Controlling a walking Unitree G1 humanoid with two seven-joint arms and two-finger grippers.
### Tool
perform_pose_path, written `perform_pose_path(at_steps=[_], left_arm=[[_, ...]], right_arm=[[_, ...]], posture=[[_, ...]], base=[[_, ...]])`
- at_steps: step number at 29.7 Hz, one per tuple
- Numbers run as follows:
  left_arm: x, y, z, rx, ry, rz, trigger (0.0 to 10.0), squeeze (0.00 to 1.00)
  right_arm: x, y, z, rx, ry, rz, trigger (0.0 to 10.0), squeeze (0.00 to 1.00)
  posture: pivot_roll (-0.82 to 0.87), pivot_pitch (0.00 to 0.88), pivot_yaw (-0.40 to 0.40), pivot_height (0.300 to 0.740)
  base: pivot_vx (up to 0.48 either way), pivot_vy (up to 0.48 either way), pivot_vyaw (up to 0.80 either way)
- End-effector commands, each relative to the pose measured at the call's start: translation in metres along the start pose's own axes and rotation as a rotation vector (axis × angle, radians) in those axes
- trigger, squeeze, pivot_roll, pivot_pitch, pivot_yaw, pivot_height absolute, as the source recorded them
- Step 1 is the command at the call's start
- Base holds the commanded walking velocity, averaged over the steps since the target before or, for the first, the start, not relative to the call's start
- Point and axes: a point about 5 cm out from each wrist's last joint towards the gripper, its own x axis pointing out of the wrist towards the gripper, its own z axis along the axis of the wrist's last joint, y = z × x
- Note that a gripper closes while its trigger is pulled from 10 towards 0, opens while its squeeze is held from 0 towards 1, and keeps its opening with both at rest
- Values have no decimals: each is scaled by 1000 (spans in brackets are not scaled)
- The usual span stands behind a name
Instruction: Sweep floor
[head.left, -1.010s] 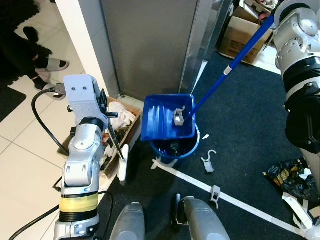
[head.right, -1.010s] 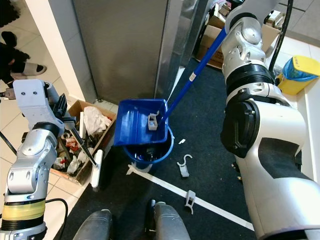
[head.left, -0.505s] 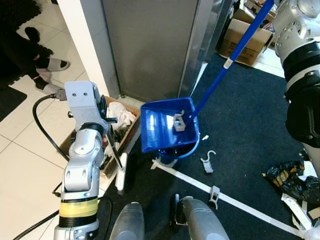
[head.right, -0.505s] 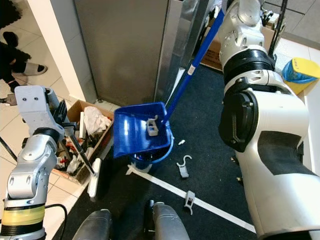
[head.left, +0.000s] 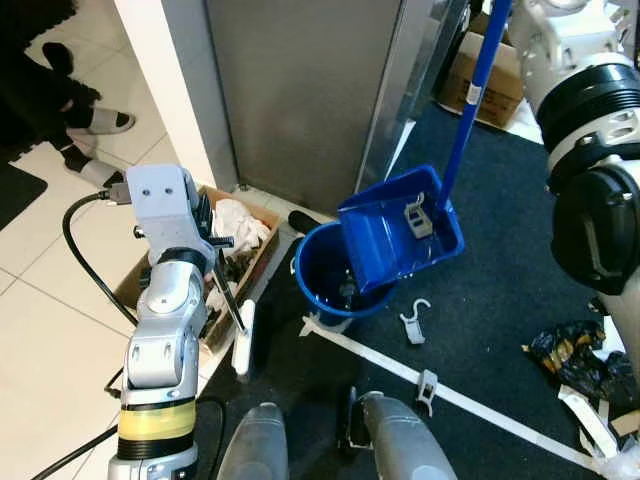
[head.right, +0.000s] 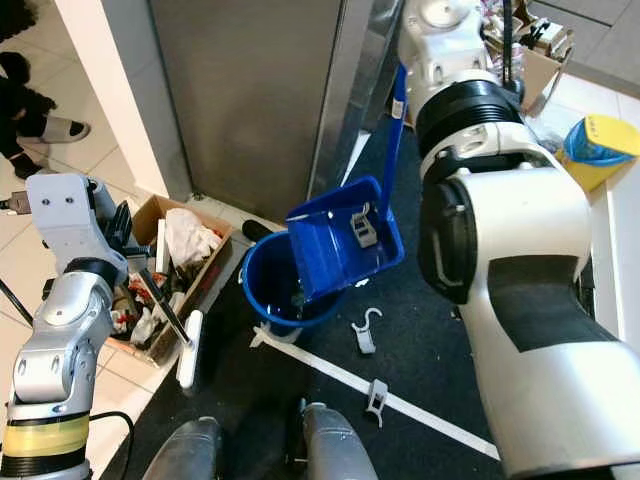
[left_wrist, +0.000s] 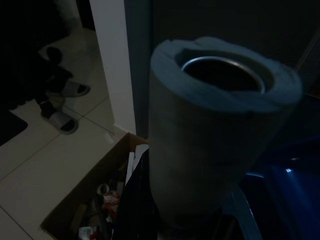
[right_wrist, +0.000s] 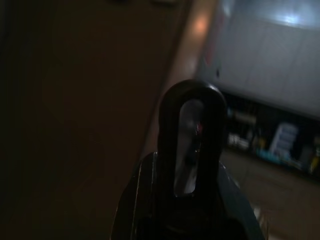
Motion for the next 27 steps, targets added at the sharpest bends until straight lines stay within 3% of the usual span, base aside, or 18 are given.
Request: perform_pose_path(at_steps=[1,8,17,22,25,26,27], left_arm=[[-3,-5,7,-8,-39,-4,10000,0],[-3,-5,6,-12,-37,-4,10000,0],[-2,-7,7,-10,-37,-13,10000,0],[-1,-8,7,-10,-36,-18,10000,0],[-1,-9,7,-11,-37,-19,10000,0],[-1,-9,7,-12,-37,-18,10000,0],[-1,-9,7,-12,-37,-18,10000,0]], right_arm=[[5,4,26,-88,-135,23,10000,0],[0,21,35,-169,-247,75,10000,0],[-5,31,37,-159,-305,115,10000,0],[-6,29,29,-173,-278,103,10000,0],[-4,20,24,-146,-236,71,10000,0],[-2,6,18,-88,-175,17,10000,0],[-2,6,18,-88,-175,17,10000,0]], posture=[[207,40,-143,740],[202,42,-142,740],[193,46,-133,740],[190,47,-130,740],[191,47,-131,740],[192,48,-133,740],[192,48,-133,740]], base=[[0,0,0],[0,0,0],[0,0,0],[0,0,0],[0,0,0],[0,0,0],[0,0,0]])
